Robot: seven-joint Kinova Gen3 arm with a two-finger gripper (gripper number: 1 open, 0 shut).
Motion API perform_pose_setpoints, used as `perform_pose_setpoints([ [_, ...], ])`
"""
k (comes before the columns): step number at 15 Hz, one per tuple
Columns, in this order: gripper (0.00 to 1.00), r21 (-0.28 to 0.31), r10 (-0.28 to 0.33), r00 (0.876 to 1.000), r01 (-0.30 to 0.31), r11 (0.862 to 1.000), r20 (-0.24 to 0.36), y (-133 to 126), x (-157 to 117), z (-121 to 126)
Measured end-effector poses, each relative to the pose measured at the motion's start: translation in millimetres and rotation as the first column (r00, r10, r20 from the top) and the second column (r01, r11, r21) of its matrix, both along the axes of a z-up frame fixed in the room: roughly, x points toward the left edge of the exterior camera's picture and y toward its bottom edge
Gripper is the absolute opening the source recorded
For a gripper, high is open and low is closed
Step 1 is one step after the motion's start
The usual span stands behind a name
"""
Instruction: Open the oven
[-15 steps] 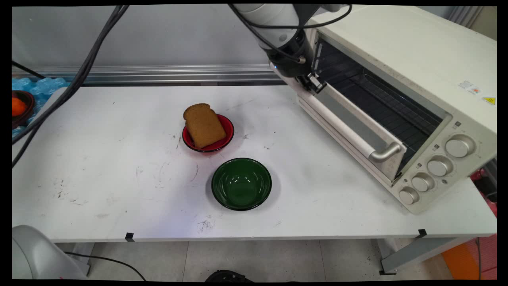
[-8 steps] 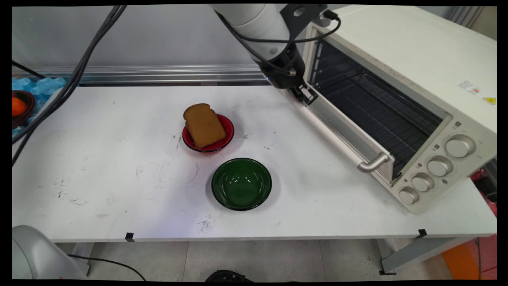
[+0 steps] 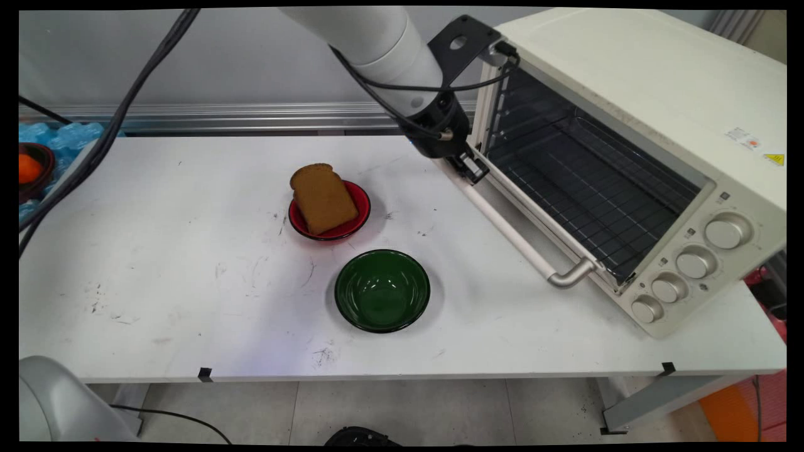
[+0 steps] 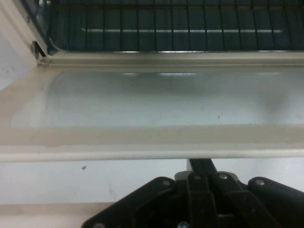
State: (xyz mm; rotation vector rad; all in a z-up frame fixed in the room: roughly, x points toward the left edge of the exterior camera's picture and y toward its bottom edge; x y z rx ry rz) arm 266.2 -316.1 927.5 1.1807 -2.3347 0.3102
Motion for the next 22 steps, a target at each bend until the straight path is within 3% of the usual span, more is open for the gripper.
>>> perform_pose_setpoints([
  [22, 0.00, -0.056, -0.035, 0.996, 0.031, 0.998, -0.080, 32.8, 53.4, -56.3],
])
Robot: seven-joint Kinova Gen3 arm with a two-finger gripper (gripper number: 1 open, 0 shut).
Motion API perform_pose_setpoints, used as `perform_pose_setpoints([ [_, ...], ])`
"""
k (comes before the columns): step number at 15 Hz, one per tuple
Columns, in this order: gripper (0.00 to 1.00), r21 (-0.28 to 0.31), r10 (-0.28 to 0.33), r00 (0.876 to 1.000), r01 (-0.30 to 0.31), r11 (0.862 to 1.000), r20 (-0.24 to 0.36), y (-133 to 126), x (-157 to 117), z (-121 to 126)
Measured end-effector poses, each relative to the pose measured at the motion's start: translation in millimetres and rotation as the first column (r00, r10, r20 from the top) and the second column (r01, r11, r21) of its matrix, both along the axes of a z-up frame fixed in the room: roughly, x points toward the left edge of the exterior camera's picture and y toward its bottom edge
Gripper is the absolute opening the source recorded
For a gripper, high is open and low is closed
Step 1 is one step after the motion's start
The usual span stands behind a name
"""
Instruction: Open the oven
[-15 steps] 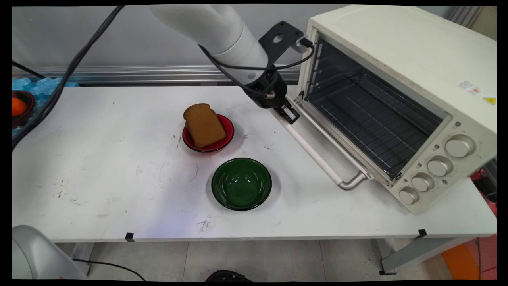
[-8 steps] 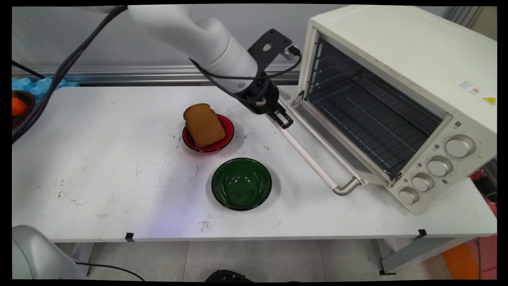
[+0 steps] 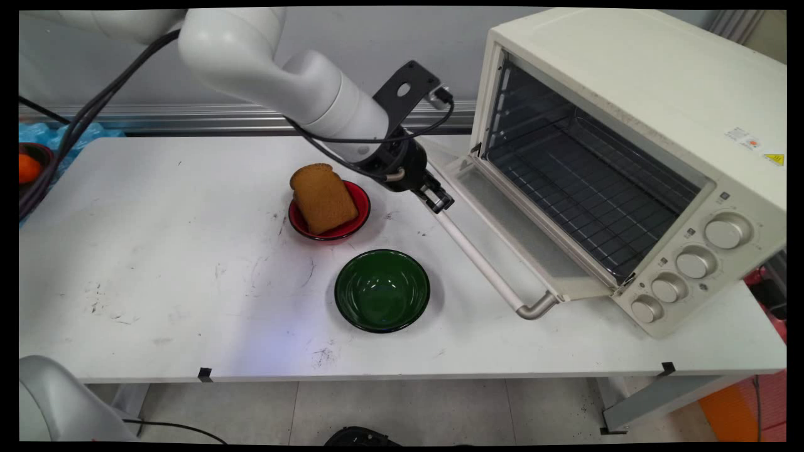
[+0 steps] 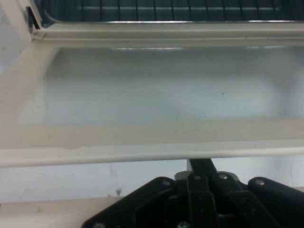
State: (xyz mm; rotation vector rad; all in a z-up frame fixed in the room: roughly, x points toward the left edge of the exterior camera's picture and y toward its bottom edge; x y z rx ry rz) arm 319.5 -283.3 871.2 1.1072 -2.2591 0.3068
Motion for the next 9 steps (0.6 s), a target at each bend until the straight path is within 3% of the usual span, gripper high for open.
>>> perform_pose_setpoints([
  [9, 0.00, -0.009, -0.005, 1.000, 0.005, 1.000, -0.014, 15.2, 19.5, -18.5],
])
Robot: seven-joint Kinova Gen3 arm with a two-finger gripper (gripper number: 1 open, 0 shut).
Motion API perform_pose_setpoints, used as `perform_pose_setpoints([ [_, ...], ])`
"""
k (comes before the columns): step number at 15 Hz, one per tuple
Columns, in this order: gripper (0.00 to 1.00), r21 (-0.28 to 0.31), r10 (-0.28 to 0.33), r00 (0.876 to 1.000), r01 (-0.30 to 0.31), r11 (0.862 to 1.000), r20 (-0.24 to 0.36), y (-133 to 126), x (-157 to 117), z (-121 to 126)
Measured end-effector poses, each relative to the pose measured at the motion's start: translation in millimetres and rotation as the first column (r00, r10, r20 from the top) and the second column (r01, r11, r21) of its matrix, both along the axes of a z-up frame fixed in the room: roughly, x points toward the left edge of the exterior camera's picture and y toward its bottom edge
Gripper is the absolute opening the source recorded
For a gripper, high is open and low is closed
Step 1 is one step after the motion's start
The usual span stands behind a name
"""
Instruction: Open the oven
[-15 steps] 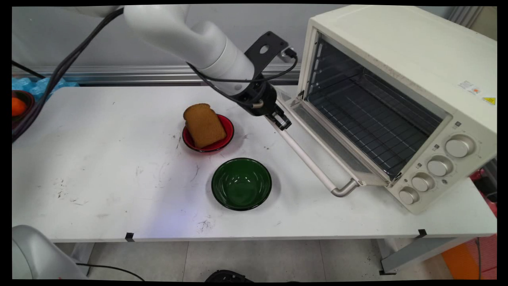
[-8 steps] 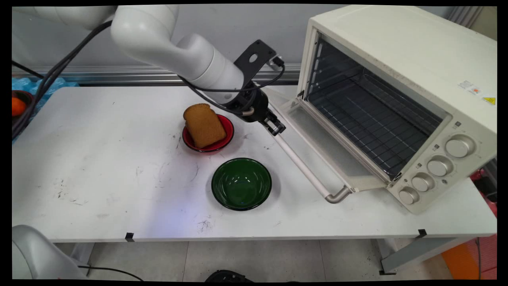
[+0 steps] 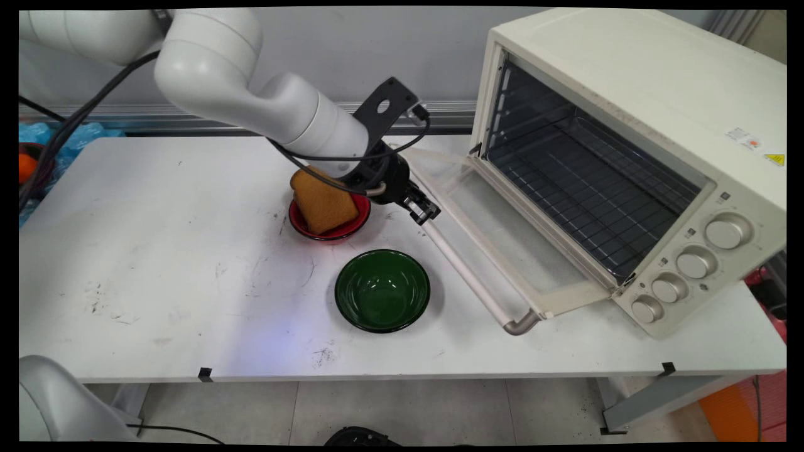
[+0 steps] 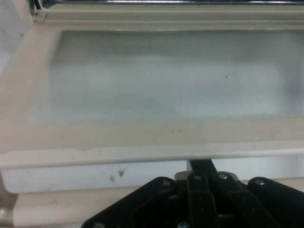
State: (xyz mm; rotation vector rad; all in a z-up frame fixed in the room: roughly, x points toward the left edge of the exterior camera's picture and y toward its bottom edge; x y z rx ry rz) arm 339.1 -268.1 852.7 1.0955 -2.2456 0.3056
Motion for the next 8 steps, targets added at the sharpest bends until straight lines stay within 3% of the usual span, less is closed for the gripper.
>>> perform_pose_setpoints([
  [8, 0.00, -0.016, -0.017, 1.000, 0.017, 1.000, -0.008, 8.1, 13.4, -0.6],
])
